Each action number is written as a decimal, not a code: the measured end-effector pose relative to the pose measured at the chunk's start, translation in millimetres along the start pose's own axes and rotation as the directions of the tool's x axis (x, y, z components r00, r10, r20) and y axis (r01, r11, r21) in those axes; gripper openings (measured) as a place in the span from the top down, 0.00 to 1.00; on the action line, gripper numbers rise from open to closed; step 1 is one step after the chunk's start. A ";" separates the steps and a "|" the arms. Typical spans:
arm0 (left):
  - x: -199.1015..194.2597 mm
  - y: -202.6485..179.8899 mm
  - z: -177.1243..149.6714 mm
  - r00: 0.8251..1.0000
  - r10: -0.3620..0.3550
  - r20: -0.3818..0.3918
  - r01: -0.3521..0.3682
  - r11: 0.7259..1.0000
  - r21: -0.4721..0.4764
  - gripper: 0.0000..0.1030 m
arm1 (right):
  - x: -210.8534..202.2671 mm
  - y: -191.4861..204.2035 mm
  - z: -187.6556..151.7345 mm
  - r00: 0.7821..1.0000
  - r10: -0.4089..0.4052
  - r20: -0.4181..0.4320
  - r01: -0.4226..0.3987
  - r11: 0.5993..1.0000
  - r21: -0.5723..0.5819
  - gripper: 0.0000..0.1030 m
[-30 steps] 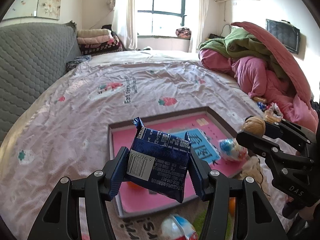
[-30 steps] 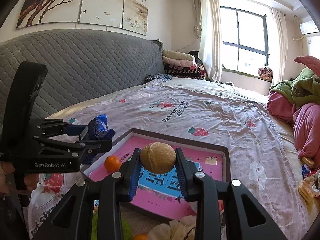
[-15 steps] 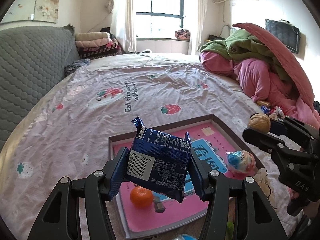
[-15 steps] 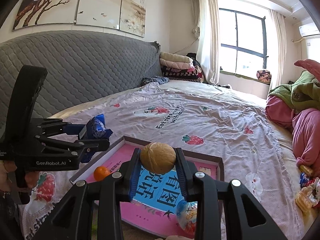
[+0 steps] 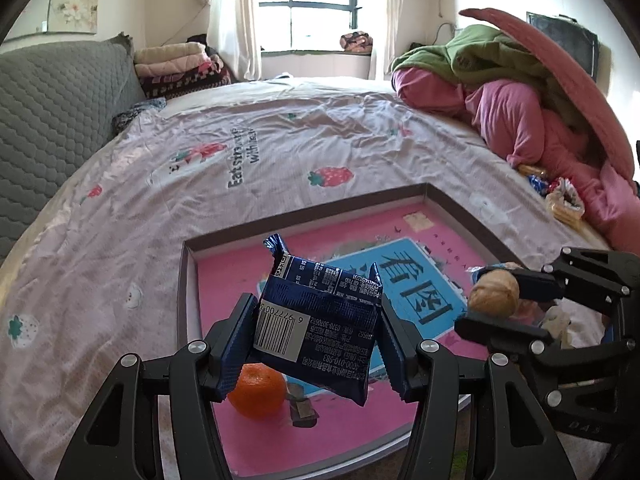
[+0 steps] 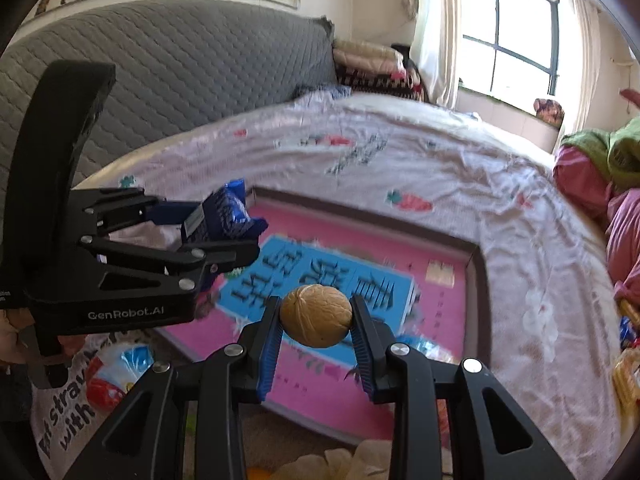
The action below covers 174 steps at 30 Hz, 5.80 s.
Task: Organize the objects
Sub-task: 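Lower the biscuit pack toward the book with left tool while right tool lowers the ball, then open left tool releasing the biscuit pack while right tool releases the ball onto the book, then withdraw both open tools back from the tray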
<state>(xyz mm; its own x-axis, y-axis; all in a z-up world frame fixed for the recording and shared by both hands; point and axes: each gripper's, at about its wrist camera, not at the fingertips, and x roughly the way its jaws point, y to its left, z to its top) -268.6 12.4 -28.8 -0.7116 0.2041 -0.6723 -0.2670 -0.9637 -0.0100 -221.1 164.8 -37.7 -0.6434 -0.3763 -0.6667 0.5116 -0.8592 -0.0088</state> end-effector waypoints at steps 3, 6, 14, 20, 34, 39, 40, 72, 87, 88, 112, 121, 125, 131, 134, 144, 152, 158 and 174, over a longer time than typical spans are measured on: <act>5.7 -1.4 -1.3 1.000 -0.013 -0.021 0.012 1.000 -0.002 0.42 | 4.0 -0.6 -6.0 1.000 0.003 -0.026 -0.003 1.000 0.001 0.67; 10.8 -4.2 -3.3 0.999 -0.022 -0.043 0.022 1.000 0.004 0.42 | 7.0 1.2 -10.6 0.999 0.003 -0.045 -0.003 1.000 -0.007 0.67; 23.3 -14.2 -11.4 0.994 -0.026 -0.102 0.030 0.999 0.031 0.42 | 23.0 5.2 -19.6 0.993 -0.007 -0.119 0.006 1.000 -0.014 0.67; 30.2 -13.0 -15.0 0.989 -0.022 -0.146 0.027 0.999 0.037 0.42 | 25.9 4.5 -21.1 0.991 -0.007 -0.130 0.007 1.000 -0.006 0.67; 31.2 -23.2 -18.0 0.985 -0.043 -0.167 0.058 0.994 0.089 0.42 | 29.8 5.2 -22.8 0.988 -0.014 -0.152 0.012 1.000 -0.013 0.67; 34.1 -26.4 -19.9 0.981 -0.040 -0.191 0.062 0.992 0.107 0.42 | 30.4 2.4 -23.5 0.987 -0.023 -0.159 0.021 1.000 -0.011 0.67; 35.0 -26.5 -20.5 0.980 -0.039 -0.196 0.062 0.992 0.110 0.42 | 30.6 1.5 -23.6 0.987 -0.022 -0.161 0.021 1.000 -0.007 0.67; 43.0 -20.2 -23.5 0.964 -0.058 -0.260 0.085 0.992 0.097 0.41 | 29.7 -3.6 -22.9 0.985 -0.020 -0.171 0.024 1.000 0.017 0.67; 41.1 -21.1 -21.4 0.966 -0.066 -0.249 0.092 0.991 0.093 0.40 | 11.9 -8.6 -16.7 0.993 -0.020 -0.118 0.025 0.999 0.043 0.67; 40.9 -21.1 -21.2 0.966 -0.067 -0.249 0.092 0.992 0.091 0.40 | 11.8 -8.9 -16.4 0.993 -0.020 -0.118 0.025 0.999 0.044 0.67; 9.2 -7.2 -6.0 0.983 -0.084 -0.163 0.089 0.996 0.023 0.35 | -1.7 -8.3 -11.3 0.997 -0.010 -0.074 0.014 0.999 0.052 0.60; -18.1 3.1 -5.9 0.991 -0.058 -0.120 0.055 0.998 -0.030 0.35 | -12.7 -8.7 -8.1 0.999 -0.004 -0.045 0.007 0.998 0.057 0.59; -29.6 5.0 -4.6 0.993 -0.052 -0.106 0.047 0.998 -0.046 0.35 | -17.5 -10.7 -5.7 1.000 -0.005 -0.027 0.006 0.998 0.066 0.55; -55.1 10.5 -5.3 0.997 -0.029 -0.065 0.022 0.995 -0.101 0.35 | -23.2 -11.2 -2.1 1.000 -0.005 -0.004 0.005 0.998 0.063 0.53; -67.5 16.0 -8.0 0.997 -0.053 -0.050 0.045 0.988 -0.148 0.35 | -25.1 -10.7 -0.9 1.000 -0.013 0.006 0.013 0.998 0.057 0.53; -85.9 7.5 -5.6 0.998 -0.062 -0.021 0.059 0.990 -0.126 0.35 | -30.6 -9.5 -1.5 1.000 -0.010 0.014 0.010 0.999 0.048 0.53; -91.4 1.9 -5.8 0.998 -0.064 -0.012 0.062 0.992 -0.112 0.35 | -38.3 -11.0 2.8 0.999 -0.011 0.044 0.008 0.998 0.058 0.47; -95.2 1.0 -7.0 0.998 -0.062 -0.001 0.061 0.991 -0.121 0.35 | -42.3 -14.5 4.2 0.998 -0.013 0.057 0.009 0.998 0.069 0.45; -106.4 -12.2 -5.7 0.998 -0.053 0.030 0.055 0.996 -0.071 0.35 | -59.1 -26.0 3.8 0.995 -0.028 0.096 0.019 0.995 0.097 0.39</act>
<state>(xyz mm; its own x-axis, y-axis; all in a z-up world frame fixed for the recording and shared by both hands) -185.9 1.4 38.6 -0.7153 0.2600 -0.6486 -0.2587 -0.9608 -0.0998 -198.6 208.0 4.8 -0.7091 -0.3832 -0.5918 0.4416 -0.8958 0.0509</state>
